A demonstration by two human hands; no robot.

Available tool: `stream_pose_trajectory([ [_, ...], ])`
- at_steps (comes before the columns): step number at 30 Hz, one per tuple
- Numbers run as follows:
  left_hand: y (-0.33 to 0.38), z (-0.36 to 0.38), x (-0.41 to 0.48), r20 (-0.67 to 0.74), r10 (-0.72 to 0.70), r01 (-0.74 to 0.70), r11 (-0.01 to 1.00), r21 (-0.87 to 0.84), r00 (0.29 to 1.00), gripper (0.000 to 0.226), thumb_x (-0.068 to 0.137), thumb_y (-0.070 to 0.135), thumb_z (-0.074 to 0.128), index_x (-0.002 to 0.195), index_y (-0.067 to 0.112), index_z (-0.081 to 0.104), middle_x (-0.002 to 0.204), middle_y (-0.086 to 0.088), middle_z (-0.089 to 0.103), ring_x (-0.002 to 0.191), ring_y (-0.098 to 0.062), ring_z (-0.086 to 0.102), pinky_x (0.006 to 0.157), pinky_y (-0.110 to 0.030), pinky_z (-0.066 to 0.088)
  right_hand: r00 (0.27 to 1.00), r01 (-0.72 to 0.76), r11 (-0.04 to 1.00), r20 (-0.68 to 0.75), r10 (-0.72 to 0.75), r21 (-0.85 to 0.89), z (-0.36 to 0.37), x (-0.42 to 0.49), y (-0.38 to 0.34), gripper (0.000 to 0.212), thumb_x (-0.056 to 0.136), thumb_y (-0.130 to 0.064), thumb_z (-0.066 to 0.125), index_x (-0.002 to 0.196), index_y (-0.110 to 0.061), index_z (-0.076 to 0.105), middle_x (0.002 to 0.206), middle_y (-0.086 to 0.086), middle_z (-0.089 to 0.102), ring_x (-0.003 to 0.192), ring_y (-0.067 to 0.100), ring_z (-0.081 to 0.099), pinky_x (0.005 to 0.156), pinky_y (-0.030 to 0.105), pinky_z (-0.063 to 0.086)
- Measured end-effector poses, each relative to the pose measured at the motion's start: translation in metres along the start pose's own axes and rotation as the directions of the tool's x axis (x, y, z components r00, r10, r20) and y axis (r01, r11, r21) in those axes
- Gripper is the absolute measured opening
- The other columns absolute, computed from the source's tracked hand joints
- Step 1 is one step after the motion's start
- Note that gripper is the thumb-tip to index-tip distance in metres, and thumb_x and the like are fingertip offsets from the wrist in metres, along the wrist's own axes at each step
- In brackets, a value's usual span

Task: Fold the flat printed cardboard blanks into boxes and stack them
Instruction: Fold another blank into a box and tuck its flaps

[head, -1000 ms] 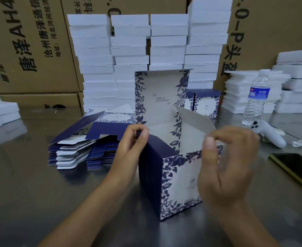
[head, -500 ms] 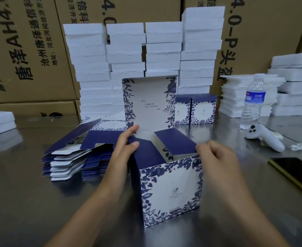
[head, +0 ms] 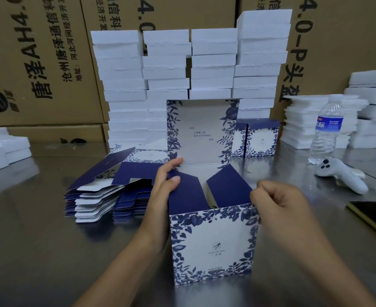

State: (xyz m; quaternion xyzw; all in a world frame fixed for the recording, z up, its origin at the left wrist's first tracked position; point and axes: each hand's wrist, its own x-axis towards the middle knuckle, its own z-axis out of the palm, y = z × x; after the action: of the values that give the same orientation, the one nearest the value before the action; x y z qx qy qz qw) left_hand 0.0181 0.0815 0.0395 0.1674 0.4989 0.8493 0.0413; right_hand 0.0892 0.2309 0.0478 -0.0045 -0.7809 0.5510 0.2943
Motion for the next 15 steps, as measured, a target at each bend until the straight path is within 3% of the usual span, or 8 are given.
stream_pose_trajectory([
  [3, -0.008, -0.010, -0.004, -0.029, 0.040, -0.039, 0.999, 0.038, 0.999, 0.026, 0.087, 0.019, 0.051, 0.107, 0.031, 0.064, 0.115, -0.007, 0.063, 0.097, -0.030, 0.062, 0.088, -0.047, 0.047, 0.998, -0.043, 0.993, -0.033, 0.047, 0.114, 0.003, 0.000, 0.001, 0.030, 0.077, -0.009, 0.049, 0.052, -0.014, 0.033, 0.051, -0.001, 0.025, 0.050, 0.011, 0.023, 0.039, 0.020, 0.016],
  [5, -0.010, -0.013, 0.001, -0.017, 0.012, -0.011, 1.000, 0.027, 1.000, 0.031, 0.075, 0.026, 0.054, 0.102, 0.035, 0.067, 0.120, -0.006, 0.063, 0.108, -0.036, 0.060, 0.095, -0.055, 0.044, 0.996, -0.091, 0.987, 0.022, 0.089, 0.130, -0.001, 0.007, 0.002, 0.035, 0.079, -0.008, 0.050, 0.046, -0.016, 0.040, 0.043, -0.007, 0.029, 0.041, 0.007, 0.026, 0.036, 0.015, 0.022],
  [8, -0.011, -0.015, 0.003, 0.026, 0.037, -0.038, 0.998, 0.047, 0.999, 0.029, 0.079, 0.022, 0.052, 0.101, 0.034, 0.067, 0.105, 0.001, 0.069, 0.091, -0.025, 0.064, 0.081, -0.043, 0.050, 0.973, -0.183, 0.981, 0.154, 0.172, 0.062, -0.006, 0.022, 0.003, 0.045, 0.083, -0.012, 0.052, 0.038, -0.019, 0.049, 0.036, -0.011, 0.036, 0.033, 0.003, 0.032, 0.035, 0.013, 0.029],
  [11, -0.009, -0.017, 0.004, 0.035, 0.050, -0.053, 0.996, 0.079, 0.998, 0.027, 0.085, 0.018, 0.049, 0.104, 0.030, 0.063, 0.100, 0.005, 0.068, 0.083, -0.017, 0.062, 0.073, -0.035, 0.048, 0.939, -0.287, 0.955, 0.221, 0.263, 0.080, -0.005, 0.034, 0.001, 0.032, 0.083, -0.017, 0.056, 0.051, -0.017, 0.058, 0.041, -0.001, 0.051, 0.034, 0.009, 0.044, 0.036, 0.012, 0.036],
  [13, -0.008, -0.017, 0.003, 0.040, 0.052, -0.056, 0.994, 0.095, 0.998, 0.032, 0.075, 0.024, 0.050, 0.103, 0.032, 0.064, 0.091, 0.010, 0.071, 0.084, -0.018, 0.062, 0.076, -0.036, 0.048, 0.934, -0.272, 0.960, 0.257, 0.247, 0.063, -0.005, 0.040, 0.002, 0.034, 0.083, -0.018, 0.055, 0.050, -0.017, 0.061, 0.049, 0.004, 0.057, 0.040, 0.014, 0.051, 0.041, 0.014, 0.041],
  [15, -0.010, -0.017, 0.003, 0.038, 0.058, -0.062, 0.993, 0.104, 0.998, 0.034, 0.071, 0.027, 0.049, 0.101, 0.033, 0.064, 0.086, 0.011, 0.071, 0.082, -0.017, 0.063, 0.076, -0.037, 0.047, 0.946, -0.187, 0.982, 0.264, 0.187, -0.025, -0.007, 0.043, 0.004, 0.041, 0.087, -0.018, 0.055, 0.045, -0.020, 0.054, 0.050, 0.005, 0.052, 0.044, 0.016, 0.048, 0.043, 0.017, 0.037],
])
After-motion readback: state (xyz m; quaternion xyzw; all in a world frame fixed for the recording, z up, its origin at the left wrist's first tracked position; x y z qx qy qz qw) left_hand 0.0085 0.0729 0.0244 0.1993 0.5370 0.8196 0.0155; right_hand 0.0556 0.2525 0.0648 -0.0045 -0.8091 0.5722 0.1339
